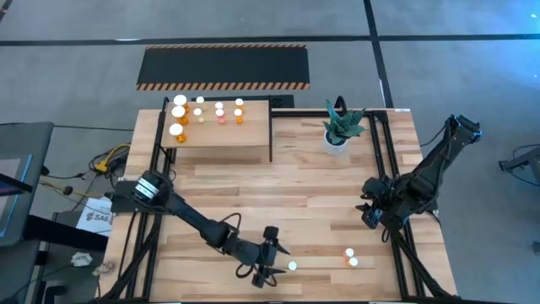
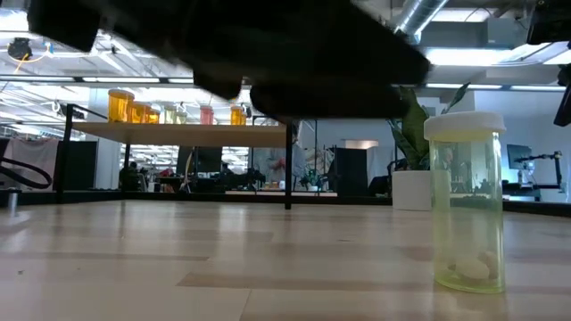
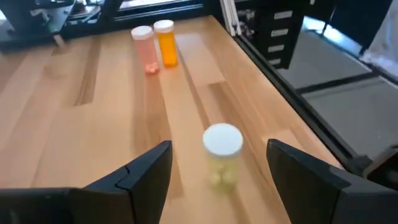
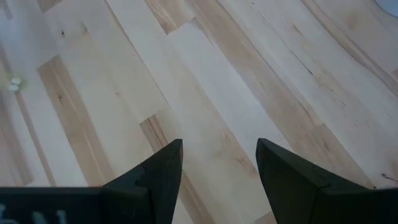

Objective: Pick and place medicine bottles onto shelf by color
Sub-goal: Put the yellow pill bottle on the shelf aligned with the other yellow pill bottles

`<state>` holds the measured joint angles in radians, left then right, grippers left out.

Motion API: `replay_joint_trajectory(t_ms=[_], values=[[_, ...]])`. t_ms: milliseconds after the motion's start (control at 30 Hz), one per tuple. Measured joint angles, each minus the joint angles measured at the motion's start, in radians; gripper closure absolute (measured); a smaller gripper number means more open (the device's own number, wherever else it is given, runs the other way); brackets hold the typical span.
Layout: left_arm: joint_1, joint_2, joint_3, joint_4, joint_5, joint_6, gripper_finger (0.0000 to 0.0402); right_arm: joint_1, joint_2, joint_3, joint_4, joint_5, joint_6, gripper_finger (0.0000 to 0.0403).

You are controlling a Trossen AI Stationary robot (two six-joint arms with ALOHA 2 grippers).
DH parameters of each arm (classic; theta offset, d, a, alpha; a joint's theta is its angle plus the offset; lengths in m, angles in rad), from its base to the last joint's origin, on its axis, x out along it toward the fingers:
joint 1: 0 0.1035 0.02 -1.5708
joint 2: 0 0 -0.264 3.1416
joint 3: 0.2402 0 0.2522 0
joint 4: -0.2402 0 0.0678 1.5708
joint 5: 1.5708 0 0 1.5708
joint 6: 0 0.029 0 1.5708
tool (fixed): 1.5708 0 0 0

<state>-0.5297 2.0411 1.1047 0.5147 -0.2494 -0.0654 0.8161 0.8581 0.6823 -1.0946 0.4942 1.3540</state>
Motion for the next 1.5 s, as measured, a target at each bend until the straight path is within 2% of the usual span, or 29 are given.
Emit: replay_joint_trajectory(t_ms=[167, 367, 500, 733, 867, 1267, 1400, 1500], values=[[-0.008, 0.071, 0.008, 0.109, -0.001, -0.001, 0.0152, 0.000, 0.000, 0.000, 0.003, 0.000, 0.000, 0.0177], [-0.014, 0.158, 0.073, 0.134, 0.007, -0.007, 0.0152, 0.000, 0.000, 0.000, 0.005, 0.000, 0.000, 0.0177], [-0.014, 0.205, 0.129, 0.130, -0.039, -0.006, 0.0152, 0.000, 0.000, 0.000, 0.006, 0.000, 0.000, 0.0177], [-0.014, 0.221, 0.140, 0.086, -0.116, -0.019, 0.0155, 0.000, 0.000, 0.000, 0.009, 0.000, 0.000, 0.0177], [-0.015, 0.221, 0.139, 0.072, -0.120, -0.027, 0.0182, 0.000, 0.000, 0.000, 0.010, 0.000, 0.000, 0.0177], [-0.013, 0.220, 0.139, 0.060, -0.069, -0.097, 0.0329, 0.000, 0.000, 0.000, 0.011, 0.000, 0.000, 0.0177], [-0.011, 0.220, 0.139, 0.070, -0.076, -0.096, 0.0341, 0.000, 0.000, 0.000, 0.012, 0.000, 0.000, 0.0177], [-0.002, 0.219, 0.139, 0.087, -0.080, -0.074, 0.0329, 0.000, 0.000, 0.000, 0.012, 0.000, 0.000, 0.0177]])
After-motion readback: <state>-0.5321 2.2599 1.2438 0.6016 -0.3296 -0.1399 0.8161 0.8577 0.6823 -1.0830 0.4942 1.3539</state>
